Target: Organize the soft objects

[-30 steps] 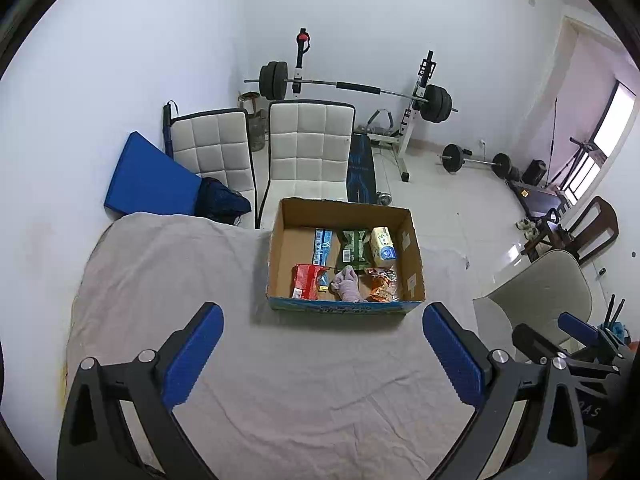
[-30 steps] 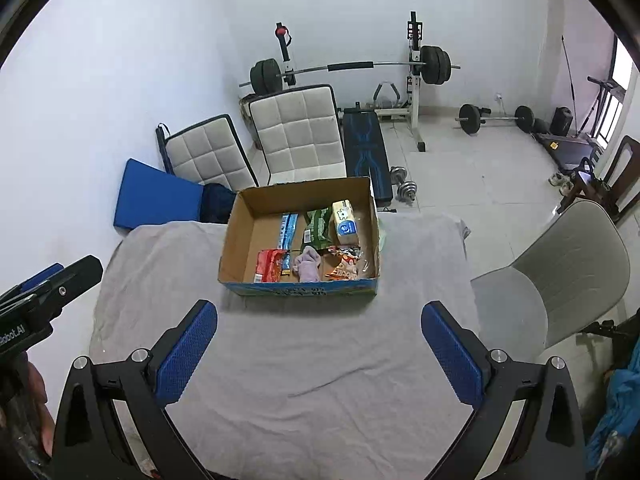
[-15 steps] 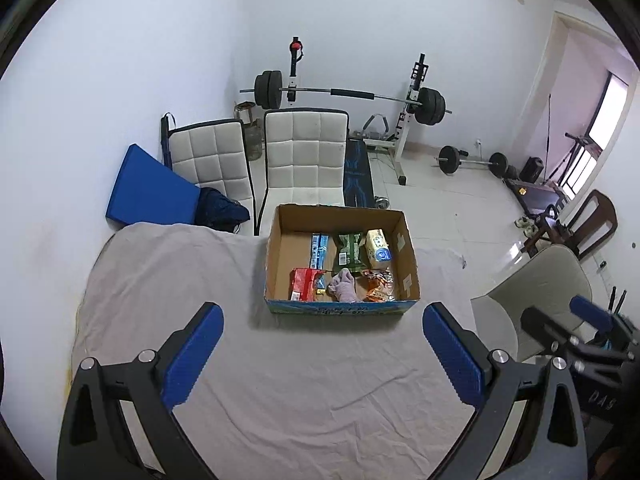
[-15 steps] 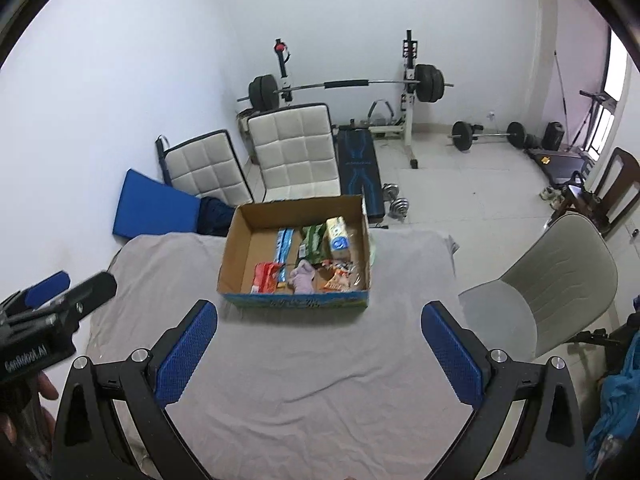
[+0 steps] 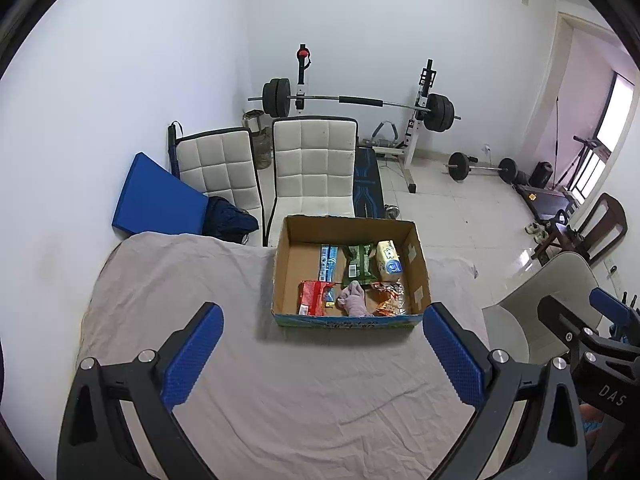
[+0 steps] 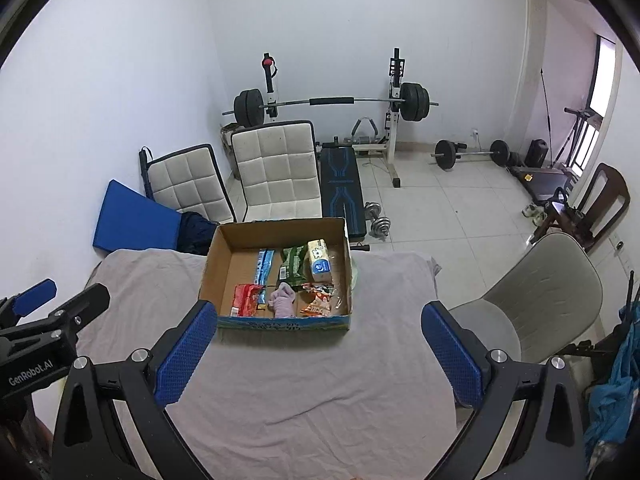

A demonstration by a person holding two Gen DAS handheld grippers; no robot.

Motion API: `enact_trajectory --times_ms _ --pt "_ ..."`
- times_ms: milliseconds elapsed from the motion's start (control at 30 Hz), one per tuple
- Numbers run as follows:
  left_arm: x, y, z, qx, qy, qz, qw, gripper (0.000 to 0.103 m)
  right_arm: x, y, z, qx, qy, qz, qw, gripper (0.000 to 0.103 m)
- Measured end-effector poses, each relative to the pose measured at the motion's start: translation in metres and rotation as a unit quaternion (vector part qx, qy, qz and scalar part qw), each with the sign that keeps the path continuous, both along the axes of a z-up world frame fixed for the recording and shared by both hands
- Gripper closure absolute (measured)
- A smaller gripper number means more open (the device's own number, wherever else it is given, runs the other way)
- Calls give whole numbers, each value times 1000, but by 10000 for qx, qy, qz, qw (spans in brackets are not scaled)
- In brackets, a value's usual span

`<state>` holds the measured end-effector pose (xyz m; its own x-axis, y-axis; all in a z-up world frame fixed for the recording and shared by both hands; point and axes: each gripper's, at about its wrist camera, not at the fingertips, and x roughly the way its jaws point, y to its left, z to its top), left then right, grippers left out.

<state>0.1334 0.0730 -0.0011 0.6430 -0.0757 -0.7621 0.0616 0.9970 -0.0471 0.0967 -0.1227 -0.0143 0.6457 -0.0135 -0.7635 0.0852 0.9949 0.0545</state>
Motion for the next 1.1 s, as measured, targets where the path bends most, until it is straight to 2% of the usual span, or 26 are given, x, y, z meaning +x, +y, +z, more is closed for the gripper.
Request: enact_trajectory --times_ms 1100 --pt "5 2 -4 6 29 36 10000 1 3 -2 -7 -29 4 14 10000 0"
